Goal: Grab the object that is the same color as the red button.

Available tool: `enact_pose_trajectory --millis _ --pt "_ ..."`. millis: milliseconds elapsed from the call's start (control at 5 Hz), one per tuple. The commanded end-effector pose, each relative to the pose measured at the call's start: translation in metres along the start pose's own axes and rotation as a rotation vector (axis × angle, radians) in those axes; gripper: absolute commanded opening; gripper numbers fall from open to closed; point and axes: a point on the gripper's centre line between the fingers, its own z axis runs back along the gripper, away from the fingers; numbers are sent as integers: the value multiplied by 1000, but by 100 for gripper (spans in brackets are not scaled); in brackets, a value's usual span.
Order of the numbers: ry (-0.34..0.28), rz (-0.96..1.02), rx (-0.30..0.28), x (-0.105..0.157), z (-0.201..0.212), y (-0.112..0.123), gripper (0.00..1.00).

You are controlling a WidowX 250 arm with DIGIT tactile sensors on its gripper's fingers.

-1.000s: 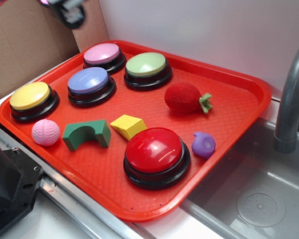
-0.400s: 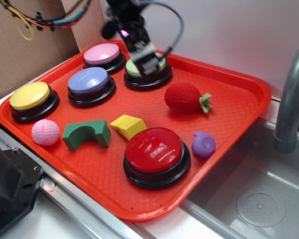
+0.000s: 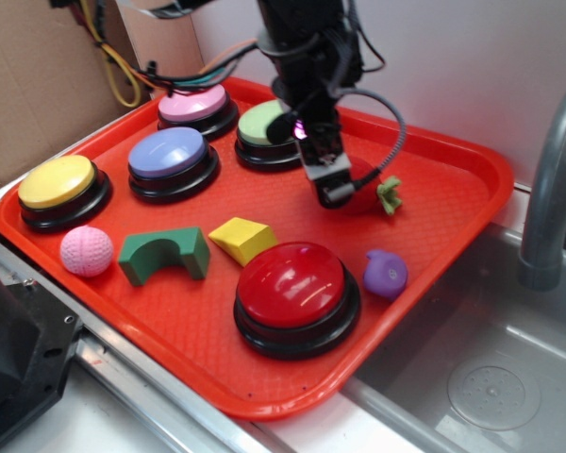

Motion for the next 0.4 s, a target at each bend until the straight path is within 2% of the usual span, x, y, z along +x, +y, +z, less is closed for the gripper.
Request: enact_pose_trajectory --millis 0,200 --pt "-4 -24 13 26 -12 1 100" --pt "15 -31 31 27 -14 0 100"
